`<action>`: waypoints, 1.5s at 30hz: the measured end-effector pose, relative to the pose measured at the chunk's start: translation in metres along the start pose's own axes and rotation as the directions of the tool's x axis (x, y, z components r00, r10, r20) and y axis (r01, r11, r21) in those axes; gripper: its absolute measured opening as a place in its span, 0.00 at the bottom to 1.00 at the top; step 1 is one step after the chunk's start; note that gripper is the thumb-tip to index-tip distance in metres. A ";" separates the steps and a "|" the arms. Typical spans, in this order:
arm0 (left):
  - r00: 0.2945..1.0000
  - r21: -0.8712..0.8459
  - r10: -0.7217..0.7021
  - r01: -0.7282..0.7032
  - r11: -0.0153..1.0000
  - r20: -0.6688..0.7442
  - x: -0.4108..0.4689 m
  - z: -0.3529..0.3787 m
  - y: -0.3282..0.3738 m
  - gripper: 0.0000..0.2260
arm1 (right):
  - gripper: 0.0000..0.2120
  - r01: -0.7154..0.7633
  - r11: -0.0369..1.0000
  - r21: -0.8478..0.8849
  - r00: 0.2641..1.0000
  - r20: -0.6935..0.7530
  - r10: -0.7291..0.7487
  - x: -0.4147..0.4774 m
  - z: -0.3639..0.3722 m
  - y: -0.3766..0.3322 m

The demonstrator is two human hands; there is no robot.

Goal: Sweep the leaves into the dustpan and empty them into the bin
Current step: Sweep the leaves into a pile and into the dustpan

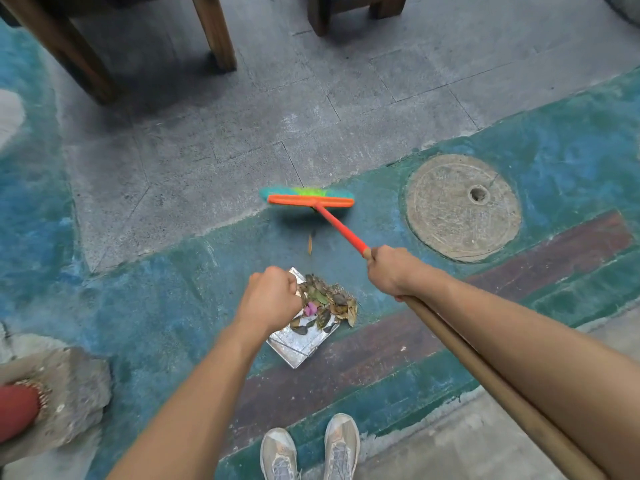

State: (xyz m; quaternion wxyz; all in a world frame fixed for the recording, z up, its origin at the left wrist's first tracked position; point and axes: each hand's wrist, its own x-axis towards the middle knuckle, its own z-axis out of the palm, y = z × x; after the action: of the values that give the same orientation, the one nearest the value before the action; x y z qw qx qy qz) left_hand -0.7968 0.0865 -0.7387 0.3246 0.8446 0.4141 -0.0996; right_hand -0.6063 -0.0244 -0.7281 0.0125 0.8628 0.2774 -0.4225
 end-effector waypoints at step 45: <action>0.999 -0.048 0.034 -0.034 0.998 0.003 -0.013 0.000 0.000 0.13 | 0.16 -0.121 0.865 0.488 0.965 0.261 -0.012 -0.096 0.051 0.063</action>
State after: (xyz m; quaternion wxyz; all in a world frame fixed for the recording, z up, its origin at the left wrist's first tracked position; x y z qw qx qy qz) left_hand -0.8049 0.0786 -0.7332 0.3471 0.8433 0.4011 -0.0859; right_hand -0.6588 -0.1359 -0.7035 -0.1635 0.7824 0.1300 -0.5867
